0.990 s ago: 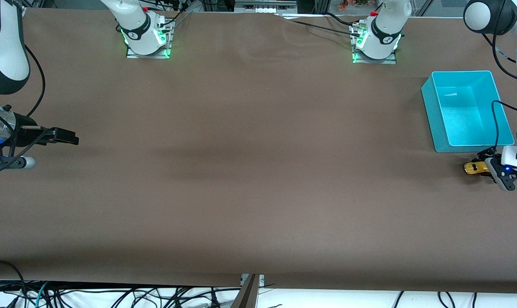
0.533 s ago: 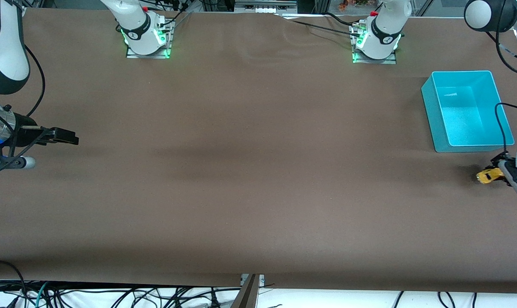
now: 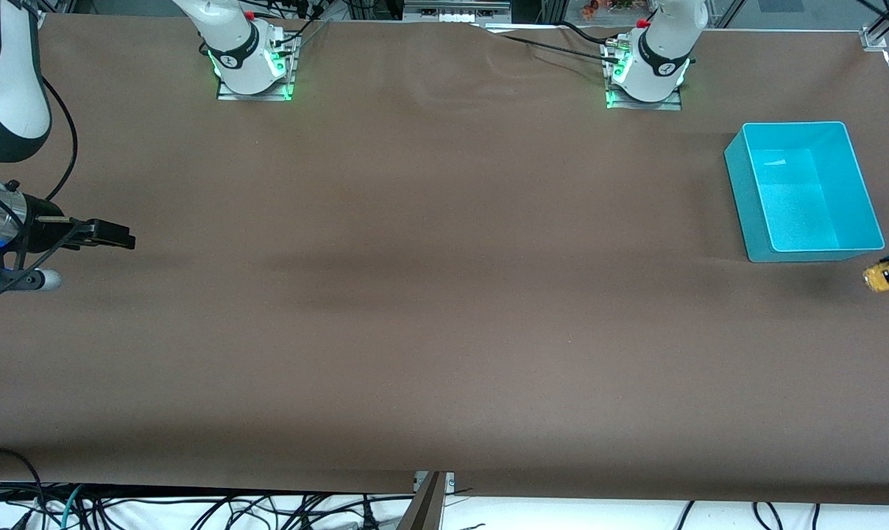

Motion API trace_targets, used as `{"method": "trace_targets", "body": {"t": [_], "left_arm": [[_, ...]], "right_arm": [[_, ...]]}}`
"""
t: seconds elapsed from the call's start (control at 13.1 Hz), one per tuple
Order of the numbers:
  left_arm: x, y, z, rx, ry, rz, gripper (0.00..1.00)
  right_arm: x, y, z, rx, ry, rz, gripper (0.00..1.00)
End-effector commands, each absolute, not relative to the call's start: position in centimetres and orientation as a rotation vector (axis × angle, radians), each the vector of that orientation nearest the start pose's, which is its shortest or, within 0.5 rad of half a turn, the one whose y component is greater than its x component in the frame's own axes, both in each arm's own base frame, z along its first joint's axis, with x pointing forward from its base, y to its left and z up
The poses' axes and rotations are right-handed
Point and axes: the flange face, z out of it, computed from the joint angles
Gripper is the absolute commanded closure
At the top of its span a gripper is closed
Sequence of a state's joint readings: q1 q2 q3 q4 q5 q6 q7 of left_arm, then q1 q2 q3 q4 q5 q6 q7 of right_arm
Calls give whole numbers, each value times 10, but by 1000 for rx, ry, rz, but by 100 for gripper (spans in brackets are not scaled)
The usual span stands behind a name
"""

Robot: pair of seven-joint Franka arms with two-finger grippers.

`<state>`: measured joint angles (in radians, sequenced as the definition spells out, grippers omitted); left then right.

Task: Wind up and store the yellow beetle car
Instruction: 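Lift the car into the cyan box with the left gripper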

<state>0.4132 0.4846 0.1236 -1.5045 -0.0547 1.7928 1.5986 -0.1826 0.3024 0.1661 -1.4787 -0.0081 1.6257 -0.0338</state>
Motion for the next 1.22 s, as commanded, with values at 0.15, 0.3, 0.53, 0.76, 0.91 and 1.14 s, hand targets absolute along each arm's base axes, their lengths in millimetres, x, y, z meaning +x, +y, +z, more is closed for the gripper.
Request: {"method": "trace_targets", "body": {"t": [0.15, 0.3, 0.53, 0.76, 0.91, 1.14], "left_arm": [[441, 259, 369, -2746, 1755, 307, 100], [410, 240, 343, -2733, 1764, 276, 100], [398, 240, 294, -2719, 1758, 255, 100], [390, 254, 286, -2630, 1807, 358, 100], [386, 261, 277, -2652, 1801, 377, 100], [382, 263, 236, -2669, 1850, 455, 77]], "right_arm": [[630, -24, 503, -3097, -15, 235, 0], [630, -24, 503, -3097, -15, 235, 0], [630, -24, 503, -3097, -15, 235, 0], [630, -23, 503, -3096, -19, 235, 0], [630, -22, 503, -3094, -21, 235, 0], [630, -20, 503, -3094, -26, 235, 0]]}}
